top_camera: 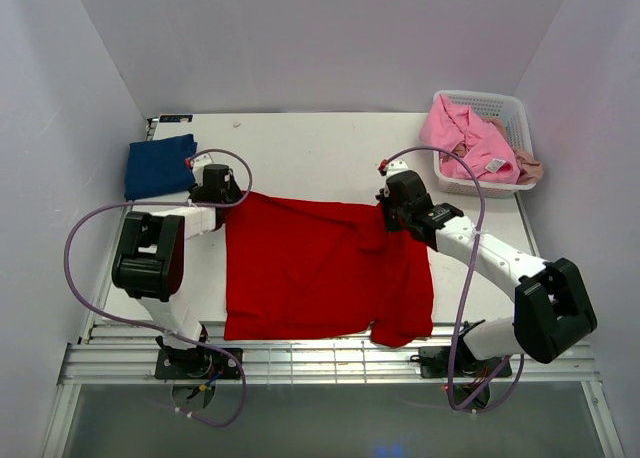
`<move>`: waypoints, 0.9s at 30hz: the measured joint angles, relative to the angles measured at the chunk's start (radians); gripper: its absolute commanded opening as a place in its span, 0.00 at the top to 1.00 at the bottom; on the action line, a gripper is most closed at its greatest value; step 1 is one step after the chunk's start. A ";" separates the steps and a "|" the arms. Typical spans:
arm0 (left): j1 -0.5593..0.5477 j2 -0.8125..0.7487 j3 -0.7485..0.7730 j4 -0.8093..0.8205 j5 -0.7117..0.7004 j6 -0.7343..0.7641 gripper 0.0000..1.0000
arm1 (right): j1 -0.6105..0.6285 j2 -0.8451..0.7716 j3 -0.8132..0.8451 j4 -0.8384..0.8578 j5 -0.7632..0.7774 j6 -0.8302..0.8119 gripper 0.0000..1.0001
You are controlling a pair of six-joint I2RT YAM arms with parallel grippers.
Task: Fold and stack the t-shirts
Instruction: Flatten out the tshirt
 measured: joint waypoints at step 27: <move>0.001 0.193 0.180 0.003 -0.008 0.011 0.28 | -0.102 -0.079 0.000 -0.043 0.003 -0.004 0.92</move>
